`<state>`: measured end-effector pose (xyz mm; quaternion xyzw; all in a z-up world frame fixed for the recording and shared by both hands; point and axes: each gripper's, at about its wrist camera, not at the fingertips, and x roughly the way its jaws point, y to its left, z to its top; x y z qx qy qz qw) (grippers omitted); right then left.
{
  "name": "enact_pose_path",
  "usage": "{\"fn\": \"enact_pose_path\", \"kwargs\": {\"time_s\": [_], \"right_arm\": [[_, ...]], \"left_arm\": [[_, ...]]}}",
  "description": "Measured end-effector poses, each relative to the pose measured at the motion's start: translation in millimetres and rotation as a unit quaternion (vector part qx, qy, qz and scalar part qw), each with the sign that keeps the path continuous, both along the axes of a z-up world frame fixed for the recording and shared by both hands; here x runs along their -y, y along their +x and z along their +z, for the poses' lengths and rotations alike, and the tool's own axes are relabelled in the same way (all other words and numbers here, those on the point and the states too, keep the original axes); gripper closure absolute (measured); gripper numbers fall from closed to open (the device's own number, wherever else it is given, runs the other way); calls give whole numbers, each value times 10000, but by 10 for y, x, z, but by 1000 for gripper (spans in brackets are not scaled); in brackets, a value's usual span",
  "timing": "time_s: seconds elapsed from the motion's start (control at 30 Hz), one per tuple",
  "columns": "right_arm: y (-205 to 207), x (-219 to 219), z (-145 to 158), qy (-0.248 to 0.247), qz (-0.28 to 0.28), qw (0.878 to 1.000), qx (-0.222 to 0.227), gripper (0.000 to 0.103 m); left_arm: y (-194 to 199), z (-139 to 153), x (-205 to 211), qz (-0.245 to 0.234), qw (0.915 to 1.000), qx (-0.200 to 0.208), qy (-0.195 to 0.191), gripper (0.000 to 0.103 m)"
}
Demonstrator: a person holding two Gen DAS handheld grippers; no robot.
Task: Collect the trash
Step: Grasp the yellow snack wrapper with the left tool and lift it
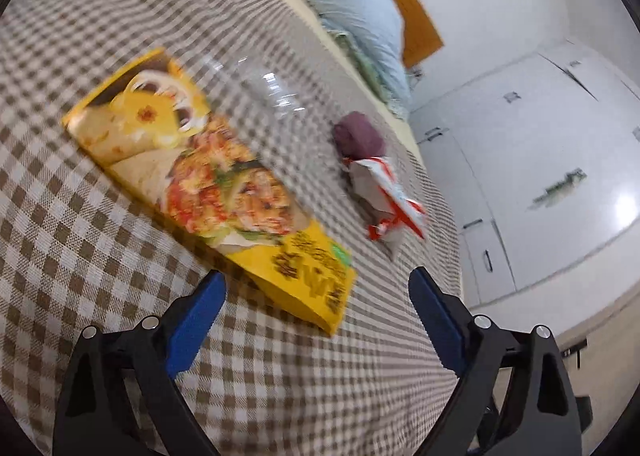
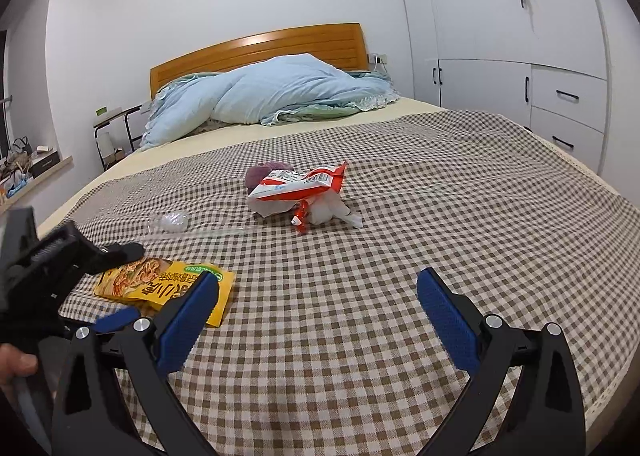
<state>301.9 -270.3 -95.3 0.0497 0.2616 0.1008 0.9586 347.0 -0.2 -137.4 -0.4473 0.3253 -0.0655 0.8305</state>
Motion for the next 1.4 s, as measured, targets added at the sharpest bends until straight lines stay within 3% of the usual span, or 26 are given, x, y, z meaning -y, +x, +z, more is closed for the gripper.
{"fn": "enact_pose_path", "kwargs": {"time_s": [0.27, 0.57, 0.67, 0.77, 0.8, 0.9, 0.93, 1.0, 1.13, 1.27, 1.4], "right_arm": [[-3, -20, -16, 70, 36, 10000, -62, 8], [-8, -22, -31, 120, 44, 9999, -113, 8], [-11, -39, -40, 87, 57, 9999, -104, 8], [3, -44, -48, 91, 41, 9999, -126, 8], [4, -44, -49, 96, 42, 9999, -131, 8], [1, -47, -55, 75, 41, 9999, -128, 8], [2, -46, -60, 66, 39, 9999, -128, 8], [1, -46, -69, 57, 33, 9999, -131, 8], [5, -27, -81, 73, 21, 9999, -148, 8], [-6, -30, -70, 79, 40, 9999, -126, 8], [-11, -39, -70, 101, 57, 9999, -125, 8]], "left_arm": [[160, -8, -28, 387, 9990, 154, 166, 14], [396, -7, 25, 403, 9974, 66, 589, 14], [493, 9, 104, 232, 9955, -78, 918, 14], [521, 10, 115, 237, 9954, -68, 922, 14], [518, 10, 105, 270, 9957, -56, 889, 18], [466, -58, -23, 609, 9949, -187, 786, 67], [460, -113, -91, 632, 9963, -173, 560, 73], [448, -153, -176, 563, 9981, -96, 241, 79], [376, -107, -195, 512, 9981, -53, 336, 84], [236, 147, -131, 497, 9933, 237, 1015, 86], [111, 392, -77, 549, 9827, 557, 1679, 88]]}}
